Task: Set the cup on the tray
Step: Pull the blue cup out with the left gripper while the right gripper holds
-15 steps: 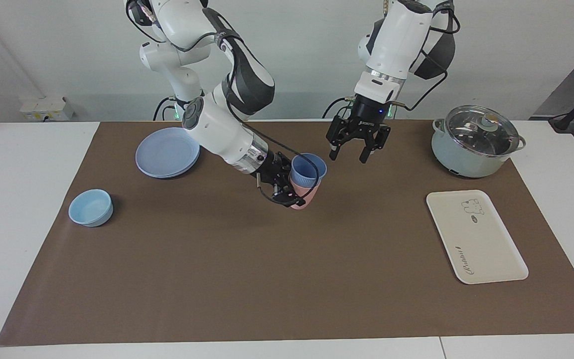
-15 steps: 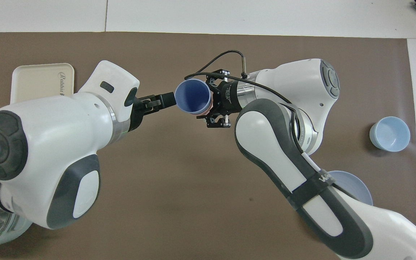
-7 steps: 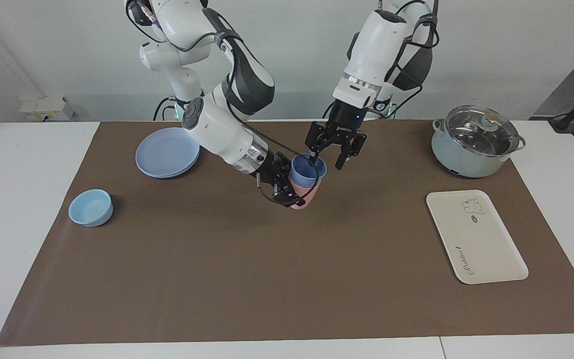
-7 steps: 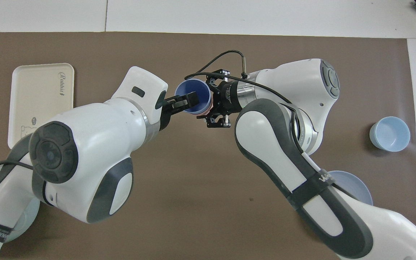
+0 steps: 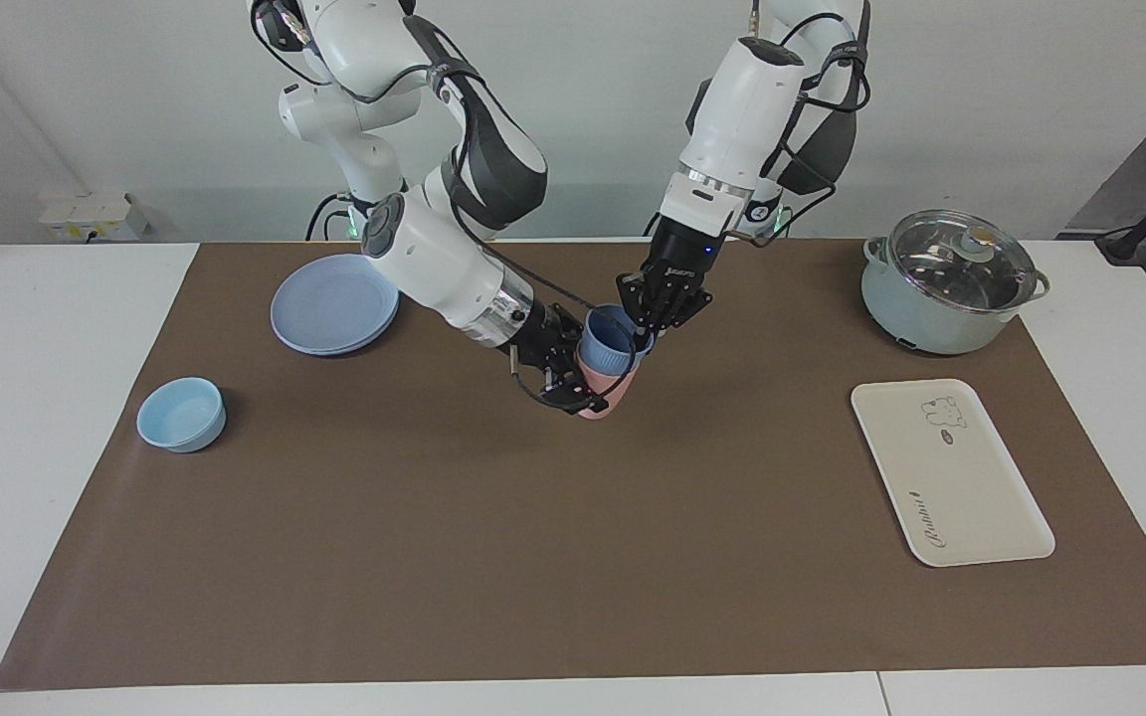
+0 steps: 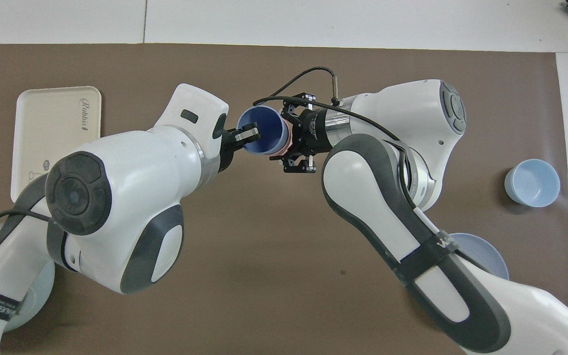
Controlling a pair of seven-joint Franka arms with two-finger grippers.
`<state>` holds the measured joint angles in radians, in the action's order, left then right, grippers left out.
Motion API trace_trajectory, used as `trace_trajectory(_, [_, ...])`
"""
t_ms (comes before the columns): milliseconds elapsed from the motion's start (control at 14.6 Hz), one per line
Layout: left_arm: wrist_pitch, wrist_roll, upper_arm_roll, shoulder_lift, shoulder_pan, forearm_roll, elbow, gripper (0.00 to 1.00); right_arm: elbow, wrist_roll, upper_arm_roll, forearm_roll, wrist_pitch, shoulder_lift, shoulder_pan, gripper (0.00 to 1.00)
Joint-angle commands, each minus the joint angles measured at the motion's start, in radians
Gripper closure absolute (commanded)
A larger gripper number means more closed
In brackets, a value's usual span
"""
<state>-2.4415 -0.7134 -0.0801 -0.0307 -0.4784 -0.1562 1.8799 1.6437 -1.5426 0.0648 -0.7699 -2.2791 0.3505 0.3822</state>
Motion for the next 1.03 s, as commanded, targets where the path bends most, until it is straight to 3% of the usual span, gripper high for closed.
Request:
trace_trajectory(0, [0.059, -0.034, 0.009, 0.006, 0.003, -0.009, -0.062, 1.00, 0.011, -0.002, -0.002, -0.008, -0.005, -0.011, 0.001, 1.00])
trace_trajectory(274, [0.330, -0.021, 0.013, 0.021, 0.067, -0.006, -0.240, 1.00, 0.010, 0.001, -0.013, -0.008, 0.007, -0.013, -0.020, 1.00])
trace_trajectory(411, [0.398, -0.005, 0.016, 0.031, 0.118, -0.005, -0.278, 1.00, 0.013, 0.002, -0.010, -0.006, 0.019, -0.018, -0.055, 1.00])
trace_trajectory(753, [0.470, 0.141, 0.017, 0.061, 0.332, -0.009, -0.219, 1.00, 0.096, 0.105, -0.008, -0.026, 0.064, -0.048, -0.204, 1.00])
trace_trajectory(958, [0.437, 0.282, 0.019, 0.092, 0.484, -0.011, -0.092, 1.00, 0.119, 0.212, -0.008, -0.061, 0.146, -0.033, -0.328, 1.00])
